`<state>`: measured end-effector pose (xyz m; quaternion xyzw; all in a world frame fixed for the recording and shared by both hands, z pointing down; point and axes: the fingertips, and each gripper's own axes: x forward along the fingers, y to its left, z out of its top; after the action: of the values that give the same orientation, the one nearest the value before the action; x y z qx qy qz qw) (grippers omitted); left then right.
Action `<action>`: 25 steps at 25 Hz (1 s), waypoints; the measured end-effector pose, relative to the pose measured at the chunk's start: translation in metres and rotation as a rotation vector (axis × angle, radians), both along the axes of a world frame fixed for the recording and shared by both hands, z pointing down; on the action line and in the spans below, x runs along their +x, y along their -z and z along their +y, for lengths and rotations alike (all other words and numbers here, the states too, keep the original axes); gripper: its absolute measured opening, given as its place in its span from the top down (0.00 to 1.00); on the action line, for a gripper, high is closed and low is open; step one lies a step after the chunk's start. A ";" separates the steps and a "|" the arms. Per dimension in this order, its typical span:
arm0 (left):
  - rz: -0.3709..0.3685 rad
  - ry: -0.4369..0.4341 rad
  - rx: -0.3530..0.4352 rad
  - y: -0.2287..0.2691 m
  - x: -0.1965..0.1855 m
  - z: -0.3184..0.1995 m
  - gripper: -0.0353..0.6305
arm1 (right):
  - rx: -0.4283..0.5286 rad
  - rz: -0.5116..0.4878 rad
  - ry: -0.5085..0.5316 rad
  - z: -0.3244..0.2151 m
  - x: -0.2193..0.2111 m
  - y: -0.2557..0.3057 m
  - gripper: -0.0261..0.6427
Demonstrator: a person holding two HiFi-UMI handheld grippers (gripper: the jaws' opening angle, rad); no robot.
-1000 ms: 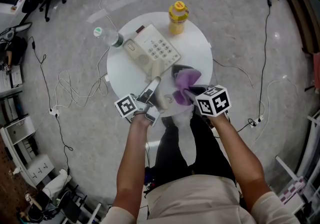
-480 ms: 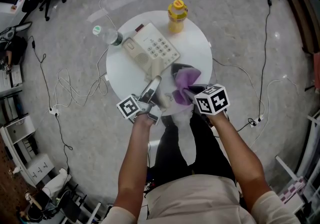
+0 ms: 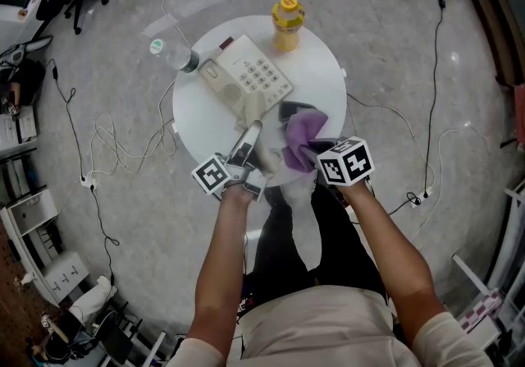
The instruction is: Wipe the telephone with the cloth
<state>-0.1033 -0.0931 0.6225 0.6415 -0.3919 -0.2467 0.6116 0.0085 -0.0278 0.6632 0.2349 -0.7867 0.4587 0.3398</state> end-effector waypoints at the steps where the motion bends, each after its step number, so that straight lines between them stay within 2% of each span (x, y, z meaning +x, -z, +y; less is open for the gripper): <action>1: -0.001 0.002 0.006 0.000 0.000 0.000 0.64 | -0.001 0.000 -0.001 0.001 0.001 -0.001 0.91; 11: -0.035 -0.002 0.020 -0.001 0.001 0.006 0.64 | -0.006 0.001 -0.003 0.012 0.010 -0.004 0.91; 20: 0.020 0.025 0.045 -0.002 -0.005 0.012 0.65 | -0.006 0.003 -0.007 0.021 0.017 -0.005 0.91; 25: 0.008 0.026 0.029 -0.010 -0.003 0.024 0.64 | -0.010 -0.002 -0.016 0.032 0.022 -0.010 0.91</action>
<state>-0.1063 -0.0691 0.6328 0.6441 -0.3940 -0.2628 0.6007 0.0305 0.0042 0.6729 0.2389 -0.7830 0.4655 0.3363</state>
